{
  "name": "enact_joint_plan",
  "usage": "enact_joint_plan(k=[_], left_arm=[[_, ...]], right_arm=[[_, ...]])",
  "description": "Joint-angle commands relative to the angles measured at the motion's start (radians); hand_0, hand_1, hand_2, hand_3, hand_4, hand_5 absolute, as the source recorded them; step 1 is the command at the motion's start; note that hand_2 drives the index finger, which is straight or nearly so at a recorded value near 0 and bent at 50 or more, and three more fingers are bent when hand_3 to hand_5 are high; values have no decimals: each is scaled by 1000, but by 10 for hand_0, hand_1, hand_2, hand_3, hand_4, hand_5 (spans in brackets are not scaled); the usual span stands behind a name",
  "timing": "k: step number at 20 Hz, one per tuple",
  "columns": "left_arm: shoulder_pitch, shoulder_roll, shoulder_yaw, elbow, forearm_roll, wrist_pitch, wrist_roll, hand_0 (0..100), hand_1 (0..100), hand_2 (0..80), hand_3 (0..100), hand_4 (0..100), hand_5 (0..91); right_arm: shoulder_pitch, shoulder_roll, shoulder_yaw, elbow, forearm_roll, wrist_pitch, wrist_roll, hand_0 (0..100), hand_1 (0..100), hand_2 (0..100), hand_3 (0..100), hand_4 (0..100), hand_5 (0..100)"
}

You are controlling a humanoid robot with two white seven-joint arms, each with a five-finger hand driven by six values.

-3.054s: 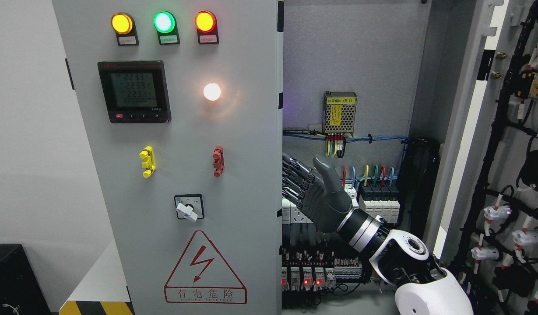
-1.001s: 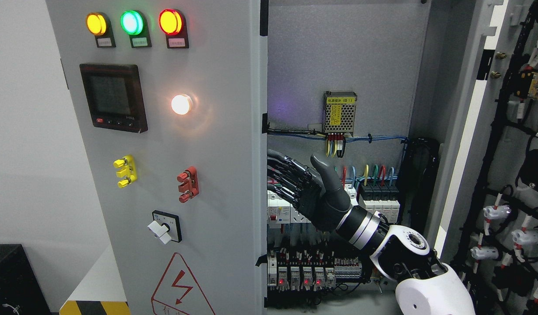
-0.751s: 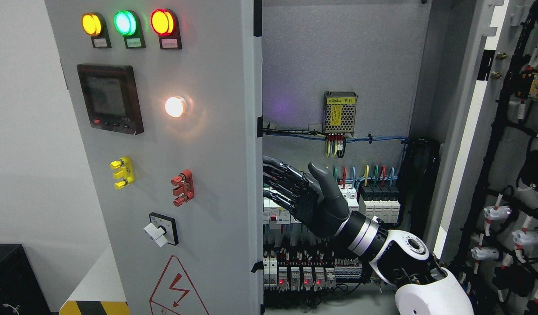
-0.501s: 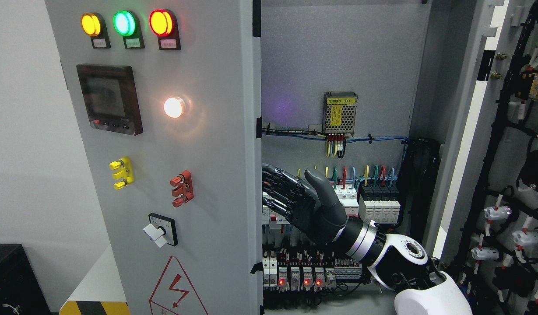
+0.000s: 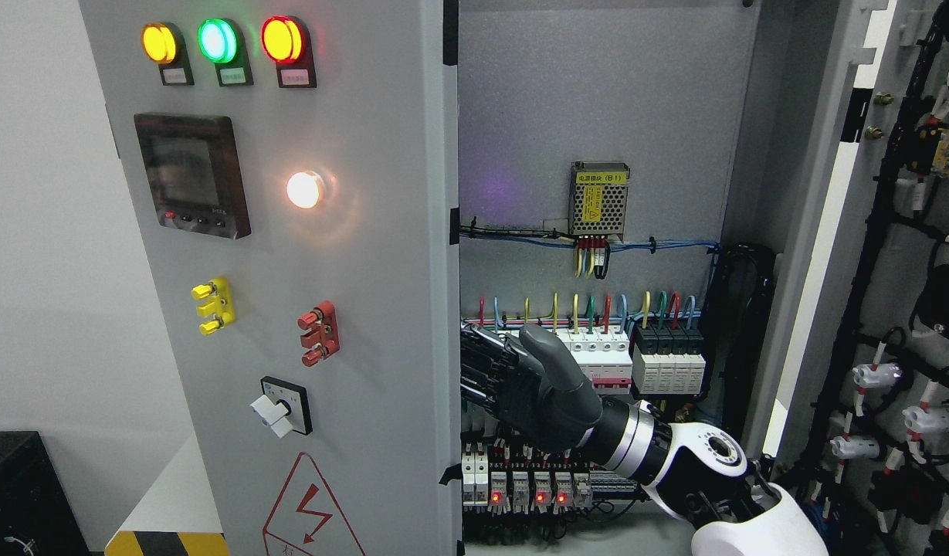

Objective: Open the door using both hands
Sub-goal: 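Push the lit door outward with the right hand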

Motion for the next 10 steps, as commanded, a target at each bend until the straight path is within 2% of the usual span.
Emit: enact_joint_plan(k=[1, 6, 9, 10], left_arm=[[34, 0, 20, 0, 12, 0, 0, 120, 556, 0, 0, 0, 0], [34, 0, 20, 0, 12, 0, 0, 120, 556, 0, 0, 0, 0], [34, 0, 20, 0, 12, 0, 0, 120, 556, 0, 0, 0, 0], [34, 0, 20, 0, 12, 0, 0, 120, 556, 0, 0, 0, 0]], right_arm=[[-2, -18, 89, -50, -2, 0, 1, 56, 143, 0, 0, 0, 0], [-2, -19, 127, -71, -2, 0, 3, 56, 142, 0, 0, 0, 0], [-5, -35, 135, -73, -11, 0, 6, 56, 142, 0, 0, 0, 0], [-6, -36, 133, -76, -34, 0, 21, 56, 142, 0, 0, 0, 0]])
